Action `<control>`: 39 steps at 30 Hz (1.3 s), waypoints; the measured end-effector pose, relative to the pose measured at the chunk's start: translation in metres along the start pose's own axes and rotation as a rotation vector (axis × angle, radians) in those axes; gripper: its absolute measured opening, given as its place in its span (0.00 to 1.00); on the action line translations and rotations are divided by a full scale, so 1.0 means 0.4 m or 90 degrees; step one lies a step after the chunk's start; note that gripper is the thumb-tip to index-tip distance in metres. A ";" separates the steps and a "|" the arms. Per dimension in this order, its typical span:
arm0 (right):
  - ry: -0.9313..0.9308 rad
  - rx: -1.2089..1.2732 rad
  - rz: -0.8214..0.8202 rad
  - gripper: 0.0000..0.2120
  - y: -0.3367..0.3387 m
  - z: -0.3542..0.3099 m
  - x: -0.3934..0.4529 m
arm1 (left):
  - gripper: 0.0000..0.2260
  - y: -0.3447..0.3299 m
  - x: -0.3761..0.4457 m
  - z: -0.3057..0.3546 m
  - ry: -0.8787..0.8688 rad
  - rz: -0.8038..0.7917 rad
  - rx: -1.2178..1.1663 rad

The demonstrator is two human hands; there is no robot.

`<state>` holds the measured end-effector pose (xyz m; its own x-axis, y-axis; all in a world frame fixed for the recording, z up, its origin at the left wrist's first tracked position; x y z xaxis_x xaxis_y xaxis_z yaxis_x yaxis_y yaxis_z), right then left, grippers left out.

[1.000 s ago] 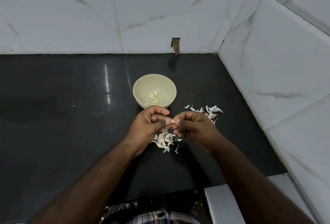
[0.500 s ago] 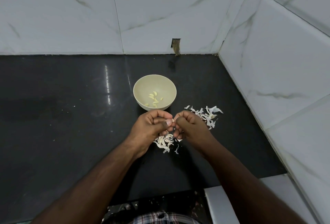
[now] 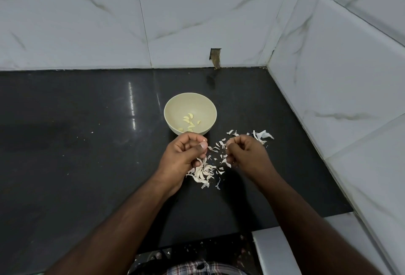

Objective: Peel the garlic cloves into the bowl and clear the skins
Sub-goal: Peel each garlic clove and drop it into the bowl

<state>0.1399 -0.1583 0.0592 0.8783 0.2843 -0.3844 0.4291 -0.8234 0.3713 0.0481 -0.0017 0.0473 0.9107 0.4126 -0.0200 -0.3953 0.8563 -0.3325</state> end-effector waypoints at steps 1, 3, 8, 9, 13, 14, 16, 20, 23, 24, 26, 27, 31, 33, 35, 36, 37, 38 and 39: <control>0.005 -0.012 0.015 0.05 0.011 -0.001 0.001 | 0.03 0.001 -0.001 -0.002 0.011 0.006 -0.016; 0.023 -0.036 0.043 0.05 0.026 -0.005 0.004 | 0.03 0.002 -0.002 -0.005 0.031 0.017 -0.044; 0.108 -0.101 0.050 0.12 0.023 -0.028 -0.007 | 0.06 0.005 0.003 -0.004 0.046 0.036 -0.068; 0.124 -0.091 0.029 0.11 0.014 -0.034 -0.013 | 0.05 0.004 0.004 -0.005 0.048 0.035 -0.065; 0.125 -0.087 -0.035 0.08 -0.032 -0.044 -0.033 | 0.03 0.001 0.006 -0.008 0.061 0.018 -0.057; 0.131 -0.080 -0.028 0.06 -0.038 -0.045 -0.033 | 0.03 0.000 0.006 -0.009 0.061 0.015 -0.055; 0.143 -0.064 -0.016 0.05 -0.043 -0.047 -0.034 | 0.03 -0.001 0.007 -0.009 0.060 0.012 -0.051; 0.148 -0.059 -0.016 0.06 -0.047 -0.050 -0.032 | 0.03 0.004 0.015 -0.011 0.060 0.015 -0.021; 0.126 -0.042 -0.027 0.09 -0.053 -0.054 -0.033 | 0.04 0.007 0.019 -0.012 0.043 0.005 0.009; 0.101 -0.007 -0.043 0.09 -0.055 -0.051 -0.032 | 0.05 0.008 0.020 -0.012 0.031 -0.002 0.022; 0.033 0.091 -0.086 0.08 -0.059 -0.043 -0.031 | 0.07 0.008 0.023 -0.010 0.010 -0.015 0.052; 0.002 0.129 -0.103 0.08 -0.061 -0.040 -0.030 | 0.07 0.007 0.023 -0.009 0.002 -0.022 0.065; 0.004 0.111 -0.107 0.06 -0.052 -0.041 -0.022 | 0.05 0.006 0.026 -0.013 0.006 -0.028 0.074; 0.044 0.065 -0.096 0.03 -0.044 -0.047 -0.020 | 0.04 0.006 0.028 -0.015 0.021 -0.018 0.054; 0.052 0.067 -0.104 0.02 -0.041 -0.047 -0.017 | 0.03 0.007 0.031 -0.014 0.031 -0.003 0.031; 0.052 0.069 -0.106 0.03 -0.042 -0.045 -0.015 | 0.04 0.008 0.032 -0.014 0.033 0.004 0.025; 0.055 0.067 -0.106 0.03 -0.043 -0.044 -0.014 | 0.04 0.009 0.032 -0.014 0.035 0.010 0.020; 0.059 0.060 -0.104 0.04 -0.044 -0.044 -0.014 | 0.04 0.009 0.033 -0.014 0.036 0.015 0.018; 0.068 0.051 -0.101 0.04 -0.045 -0.046 -0.015 | 0.05 0.010 0.034 -0.014 0.035 0.020 0.017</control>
<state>0.1308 -0.1360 0.0704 0.8200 0.4613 -0.3388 0.5500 -0.7989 0.2433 0.0596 0.0056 0.0403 0.9028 0.4220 -0.0826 -0.4260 0.8513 -0.3064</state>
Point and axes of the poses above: each hand's wrist, its own x-axis towards the middle knuckle, its own y-axis out of the back of the hand, z = x × y, the point moved 4 cm from there along x, towards the middle knuckle, and after that the axes turned 12 degrees about -y, right-handed, at the moved point
